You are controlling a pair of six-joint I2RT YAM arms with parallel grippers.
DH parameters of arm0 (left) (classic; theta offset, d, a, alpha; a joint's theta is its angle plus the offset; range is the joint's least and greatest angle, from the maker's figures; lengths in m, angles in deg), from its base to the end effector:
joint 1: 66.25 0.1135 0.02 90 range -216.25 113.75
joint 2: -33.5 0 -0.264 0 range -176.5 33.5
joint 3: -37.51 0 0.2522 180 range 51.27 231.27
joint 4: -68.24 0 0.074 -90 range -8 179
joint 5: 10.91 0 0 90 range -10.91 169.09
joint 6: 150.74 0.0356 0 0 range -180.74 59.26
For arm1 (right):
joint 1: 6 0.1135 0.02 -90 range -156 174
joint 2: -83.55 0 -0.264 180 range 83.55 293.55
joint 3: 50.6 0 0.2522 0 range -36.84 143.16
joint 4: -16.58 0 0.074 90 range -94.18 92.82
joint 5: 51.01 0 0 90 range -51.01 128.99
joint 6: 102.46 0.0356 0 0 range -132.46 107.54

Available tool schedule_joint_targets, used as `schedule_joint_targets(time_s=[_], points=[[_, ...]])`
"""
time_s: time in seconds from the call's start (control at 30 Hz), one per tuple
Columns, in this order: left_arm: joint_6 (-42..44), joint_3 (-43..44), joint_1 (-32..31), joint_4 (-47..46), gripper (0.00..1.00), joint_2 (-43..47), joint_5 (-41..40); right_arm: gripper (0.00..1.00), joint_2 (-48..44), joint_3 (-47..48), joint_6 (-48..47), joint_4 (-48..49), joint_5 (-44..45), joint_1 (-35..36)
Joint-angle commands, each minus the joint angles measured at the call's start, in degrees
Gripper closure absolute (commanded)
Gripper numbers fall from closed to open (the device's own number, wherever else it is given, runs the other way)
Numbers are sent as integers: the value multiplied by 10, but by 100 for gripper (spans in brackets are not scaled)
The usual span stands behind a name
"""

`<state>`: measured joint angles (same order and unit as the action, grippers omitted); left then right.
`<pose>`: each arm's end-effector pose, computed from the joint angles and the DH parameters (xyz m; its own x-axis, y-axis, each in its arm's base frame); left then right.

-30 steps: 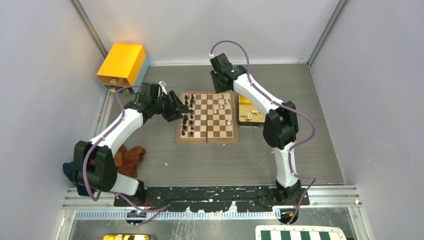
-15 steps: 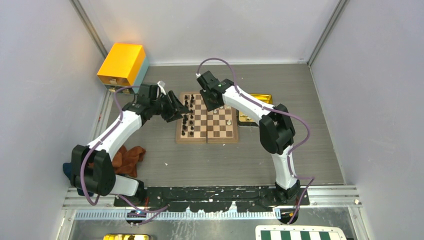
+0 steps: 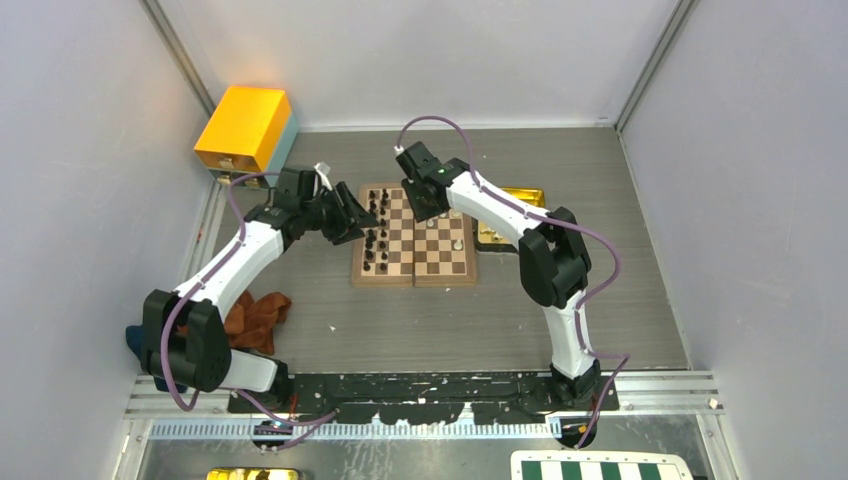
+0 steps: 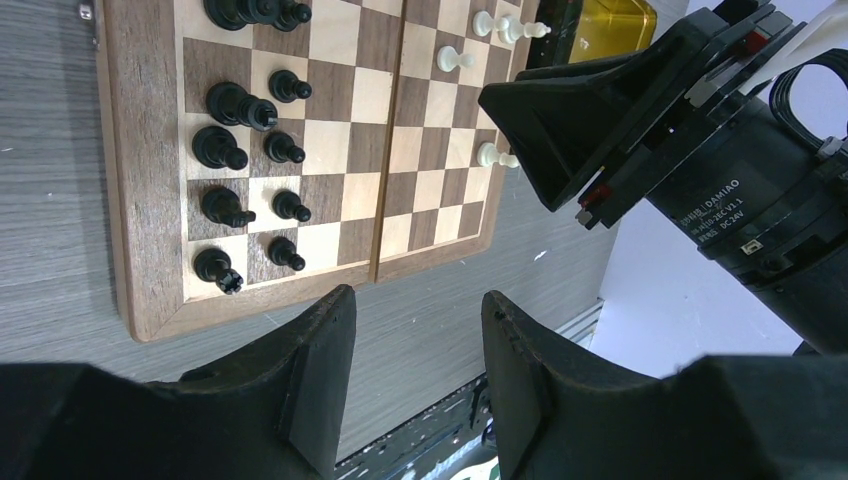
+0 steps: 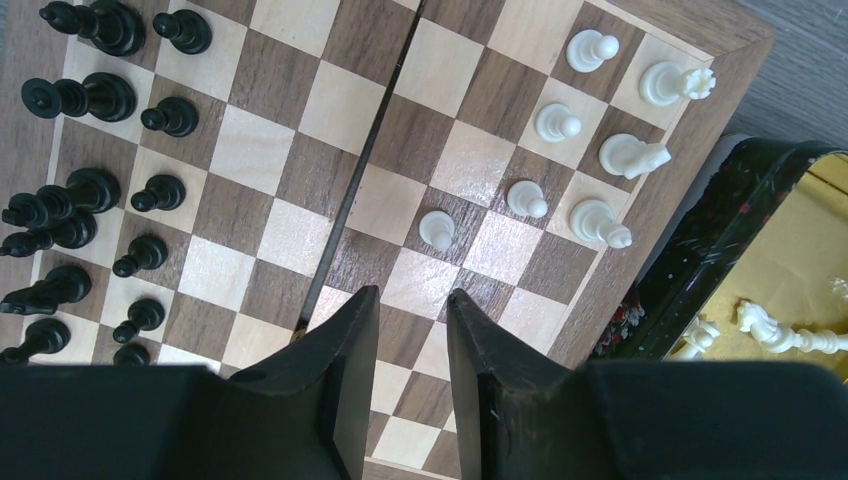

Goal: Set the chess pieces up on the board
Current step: Adjust the chess piece on the chessboard.

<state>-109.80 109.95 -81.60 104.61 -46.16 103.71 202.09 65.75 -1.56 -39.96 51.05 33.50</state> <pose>0.2852 -0.0937 0.2682 -0.8373 -0.4823 -0.2576 -0.1539 0.6600 -0.7353 0.3555 0.2834 0.2428 -0.7494 -0.3781 -0.5435 -0.4039 0.9115 -0.0772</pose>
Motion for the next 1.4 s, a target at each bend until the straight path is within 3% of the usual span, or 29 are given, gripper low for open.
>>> schedule_joint_targets(time_s=[0.0, 0.97, 1.37], points=[[8, 5, 3, -5, 50, 16, 2, 63, -1, 14, 1, 23, -1, -2], [6, 11, 3, -12, 50, -9, 1, 64, 37, 22, 1, 36, -35, -29], [6, 13, 3, -16, 50, -17, 2, 68, 47, 30, 1, 34, -42, -34]])
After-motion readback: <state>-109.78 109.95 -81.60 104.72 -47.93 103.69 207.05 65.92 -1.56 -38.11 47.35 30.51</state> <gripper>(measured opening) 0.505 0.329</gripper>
